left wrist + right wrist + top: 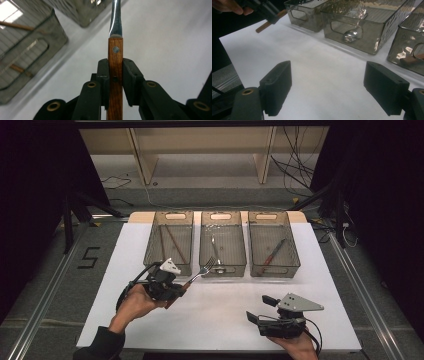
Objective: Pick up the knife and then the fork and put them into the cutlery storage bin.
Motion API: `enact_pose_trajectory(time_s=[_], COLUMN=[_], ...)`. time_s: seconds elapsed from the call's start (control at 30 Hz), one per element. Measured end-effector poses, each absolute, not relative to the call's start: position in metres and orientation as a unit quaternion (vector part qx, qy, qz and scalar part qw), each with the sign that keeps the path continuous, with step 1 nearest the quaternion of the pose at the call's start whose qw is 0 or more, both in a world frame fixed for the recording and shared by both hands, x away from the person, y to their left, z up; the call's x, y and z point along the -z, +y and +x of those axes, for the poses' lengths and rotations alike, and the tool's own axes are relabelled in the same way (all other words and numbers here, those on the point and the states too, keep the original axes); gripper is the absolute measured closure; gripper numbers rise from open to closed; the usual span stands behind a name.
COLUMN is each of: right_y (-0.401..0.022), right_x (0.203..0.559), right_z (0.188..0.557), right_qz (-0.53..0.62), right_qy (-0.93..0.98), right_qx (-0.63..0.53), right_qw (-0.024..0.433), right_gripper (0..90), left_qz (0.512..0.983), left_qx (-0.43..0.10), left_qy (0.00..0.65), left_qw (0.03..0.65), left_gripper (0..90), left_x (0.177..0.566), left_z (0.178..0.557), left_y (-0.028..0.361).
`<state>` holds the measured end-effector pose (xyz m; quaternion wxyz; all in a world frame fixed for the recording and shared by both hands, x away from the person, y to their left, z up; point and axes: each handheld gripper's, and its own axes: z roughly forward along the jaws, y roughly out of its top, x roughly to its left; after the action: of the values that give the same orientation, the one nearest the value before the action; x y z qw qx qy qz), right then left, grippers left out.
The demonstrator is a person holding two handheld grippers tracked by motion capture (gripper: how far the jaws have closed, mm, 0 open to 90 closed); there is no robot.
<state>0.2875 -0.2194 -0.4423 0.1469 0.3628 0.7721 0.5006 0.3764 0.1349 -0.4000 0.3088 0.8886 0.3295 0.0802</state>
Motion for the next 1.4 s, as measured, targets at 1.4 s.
enact_pose_trajectory(time_s=[1.4], right_y=[-0.225], right_x=[0.441], right_z=[0.287], right_qz=[0.362], right_qy=[0.768], right_qx=[-0.507], right_qw=[0.146], right_gripper=[23.3], left_qz=[0.85], left_qx=[-0.085], left_qy=[0.316], left_qw=[0.414], left_gripper=[76.1], left_x=[0.358], left_z=[0.481], left_y=[-0.025])
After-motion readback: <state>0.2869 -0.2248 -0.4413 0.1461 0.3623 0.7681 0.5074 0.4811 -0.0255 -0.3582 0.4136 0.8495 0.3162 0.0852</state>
